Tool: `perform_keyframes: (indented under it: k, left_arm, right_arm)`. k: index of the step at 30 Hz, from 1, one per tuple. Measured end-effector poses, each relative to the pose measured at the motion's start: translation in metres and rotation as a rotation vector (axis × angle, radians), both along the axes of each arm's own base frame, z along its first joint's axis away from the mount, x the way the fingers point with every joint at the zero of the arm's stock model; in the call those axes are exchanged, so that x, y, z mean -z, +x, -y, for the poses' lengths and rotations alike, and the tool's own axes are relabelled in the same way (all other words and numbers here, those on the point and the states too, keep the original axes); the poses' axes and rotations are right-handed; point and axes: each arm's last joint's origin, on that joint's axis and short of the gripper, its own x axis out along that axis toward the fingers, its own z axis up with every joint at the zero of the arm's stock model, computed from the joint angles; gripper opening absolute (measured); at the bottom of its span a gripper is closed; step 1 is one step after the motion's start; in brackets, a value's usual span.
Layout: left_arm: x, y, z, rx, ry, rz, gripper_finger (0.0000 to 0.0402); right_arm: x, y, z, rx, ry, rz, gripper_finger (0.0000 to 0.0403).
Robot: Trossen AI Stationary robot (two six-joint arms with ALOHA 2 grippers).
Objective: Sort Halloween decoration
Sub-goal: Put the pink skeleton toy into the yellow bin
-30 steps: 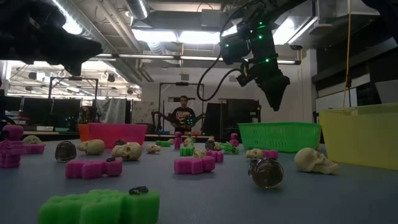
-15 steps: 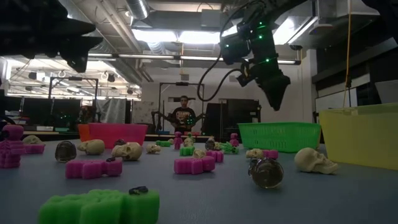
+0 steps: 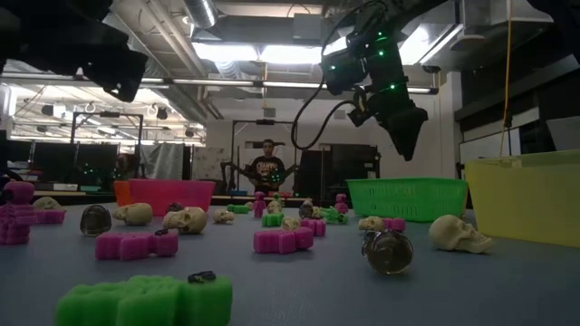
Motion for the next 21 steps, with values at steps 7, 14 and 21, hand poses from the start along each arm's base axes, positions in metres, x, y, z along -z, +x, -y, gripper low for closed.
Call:
perform_keyframes:
  k: [7,14,21]
  left_arm:
    - [0.010,0.020,0.034,0.099,0.004,-0.154,0.0135]
    - [0.021,0.033,0.061,0.124,0.009,-0.251,0.0135]
    - [0.032,0.040,0.080,0.155,0.055,-0.307,0.0135]
  right_arm:
    - [0.000,0.000,-0.001,0.004,0.023,0.009,0.0214]
    - [0.000,0.000,-0.001,0.005,0.024,0.010,0.0214]
    - [0.000,0.000,-0.001,0.004,0.024,0.010,0.0214]
